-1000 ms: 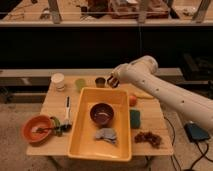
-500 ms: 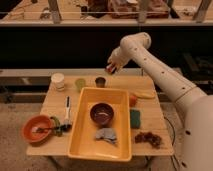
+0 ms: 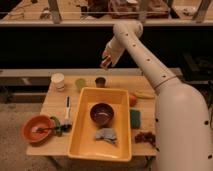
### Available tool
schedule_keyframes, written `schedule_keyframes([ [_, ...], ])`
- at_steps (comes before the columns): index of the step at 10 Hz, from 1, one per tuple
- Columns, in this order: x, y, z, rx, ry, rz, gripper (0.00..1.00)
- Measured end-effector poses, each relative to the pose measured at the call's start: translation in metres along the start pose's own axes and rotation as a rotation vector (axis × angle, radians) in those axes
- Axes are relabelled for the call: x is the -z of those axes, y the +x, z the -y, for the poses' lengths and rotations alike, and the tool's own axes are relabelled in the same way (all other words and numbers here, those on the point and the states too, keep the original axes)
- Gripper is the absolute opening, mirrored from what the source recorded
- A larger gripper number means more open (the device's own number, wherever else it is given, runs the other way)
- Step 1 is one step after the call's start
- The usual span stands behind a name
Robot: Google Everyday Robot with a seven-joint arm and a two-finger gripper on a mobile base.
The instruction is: Place eraser in metal cup
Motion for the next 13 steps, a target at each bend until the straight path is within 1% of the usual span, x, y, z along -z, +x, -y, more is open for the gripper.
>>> schedule_keyframes([
  [2, -0.002, 0.0, -0.003, 0.003, -0.007, -0.004, 0.0],
  [4, -0.021, -0.009, 0.001, 0.011, -0.016, -0.009, 0.0],
  [5, -0.043, -0.019, 0.006, 0.022, -0.021, -0.008, 0.0],
  [7, -0.078, -0.037, 0.021, 0.045, -0.03, 0.005, 0.0],
  [8, -0.094, -0.044, 0.024, 0.057, -0.045, 0.01, 0.0],
  [9, -0.107, -0.049, 0.021, 0.062, -0.059, 0.019, 0.0],
  [10, -0.117, -0.049, 0.013, 0.064, -0.082, 0.019, 0.0],
  [12, -0.132, -0.051, 0.003, 0.068, -0.118, 0.026, 0.0],
  [13, -0.132, -0.052, 0.004, 0.074, -0.134, 0.028, 0.0],
])
